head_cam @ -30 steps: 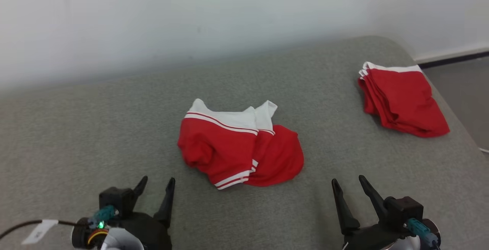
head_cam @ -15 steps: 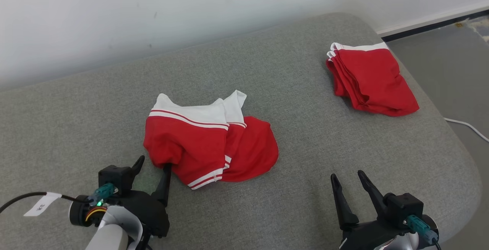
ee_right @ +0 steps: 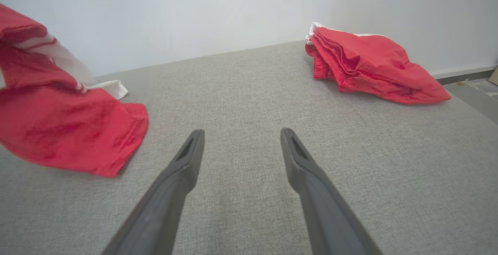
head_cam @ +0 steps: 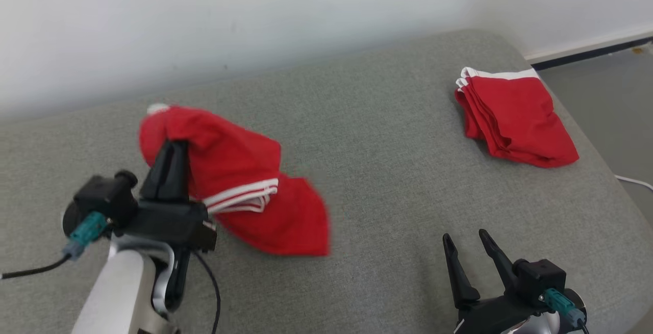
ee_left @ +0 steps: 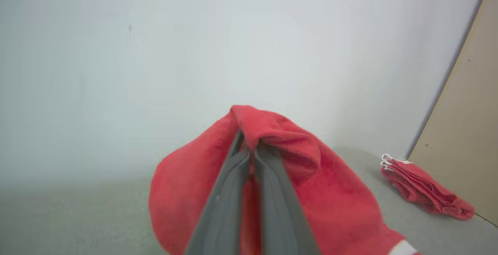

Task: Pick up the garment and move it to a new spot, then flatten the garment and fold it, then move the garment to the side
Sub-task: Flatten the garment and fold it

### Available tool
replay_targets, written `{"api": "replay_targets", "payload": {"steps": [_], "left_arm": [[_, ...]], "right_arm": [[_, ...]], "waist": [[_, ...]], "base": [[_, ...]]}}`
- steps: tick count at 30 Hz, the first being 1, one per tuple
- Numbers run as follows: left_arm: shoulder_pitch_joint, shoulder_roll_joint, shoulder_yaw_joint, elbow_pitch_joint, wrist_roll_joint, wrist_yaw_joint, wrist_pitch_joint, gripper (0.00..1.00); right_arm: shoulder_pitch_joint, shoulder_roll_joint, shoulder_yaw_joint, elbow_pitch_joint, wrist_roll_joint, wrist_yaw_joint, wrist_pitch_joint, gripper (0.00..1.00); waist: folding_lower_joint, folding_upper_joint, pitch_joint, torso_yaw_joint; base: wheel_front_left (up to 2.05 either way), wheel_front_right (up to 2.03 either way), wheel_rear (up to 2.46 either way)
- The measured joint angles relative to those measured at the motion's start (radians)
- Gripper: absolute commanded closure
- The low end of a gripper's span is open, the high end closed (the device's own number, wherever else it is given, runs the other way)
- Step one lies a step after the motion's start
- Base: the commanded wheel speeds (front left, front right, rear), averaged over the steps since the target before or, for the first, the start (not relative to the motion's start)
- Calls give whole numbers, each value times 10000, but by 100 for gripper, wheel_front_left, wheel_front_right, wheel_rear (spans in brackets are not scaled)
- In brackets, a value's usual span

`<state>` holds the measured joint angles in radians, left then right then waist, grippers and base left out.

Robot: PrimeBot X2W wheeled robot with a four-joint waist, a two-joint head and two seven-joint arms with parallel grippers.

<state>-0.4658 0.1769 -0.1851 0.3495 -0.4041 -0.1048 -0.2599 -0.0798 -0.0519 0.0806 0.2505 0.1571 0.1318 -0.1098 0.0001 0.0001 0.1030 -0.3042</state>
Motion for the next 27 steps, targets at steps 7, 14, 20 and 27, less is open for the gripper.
{"api": "replay_targets", "payload": {"steps": [7,14,20,27], "left_arm": [[-581,90,-821,-2840,642,102,1229,100],[-393,-650,-2520,-1104,899,67,2782,0],[50,-1237,-3785,1287,-274,-67,3292,0],[32,-1273,-4213,1615,-2178,683,3417,0]], "right_arm": [[42,6,148,109,0,0,33,0],[27,6,322,150,58,0,27,0],[-23,10,382,211,88,0,23,0],[-4,-23,125,217,50,0,12,0]], "waist": [[-2,-1,-427,170],[-2,0,-392,-53],[-1,0,-221,-312],[-1,0,-191,-169]], "base": [[0,0,0],[0,0,0],[0,0,0],[0,0,0]]}}
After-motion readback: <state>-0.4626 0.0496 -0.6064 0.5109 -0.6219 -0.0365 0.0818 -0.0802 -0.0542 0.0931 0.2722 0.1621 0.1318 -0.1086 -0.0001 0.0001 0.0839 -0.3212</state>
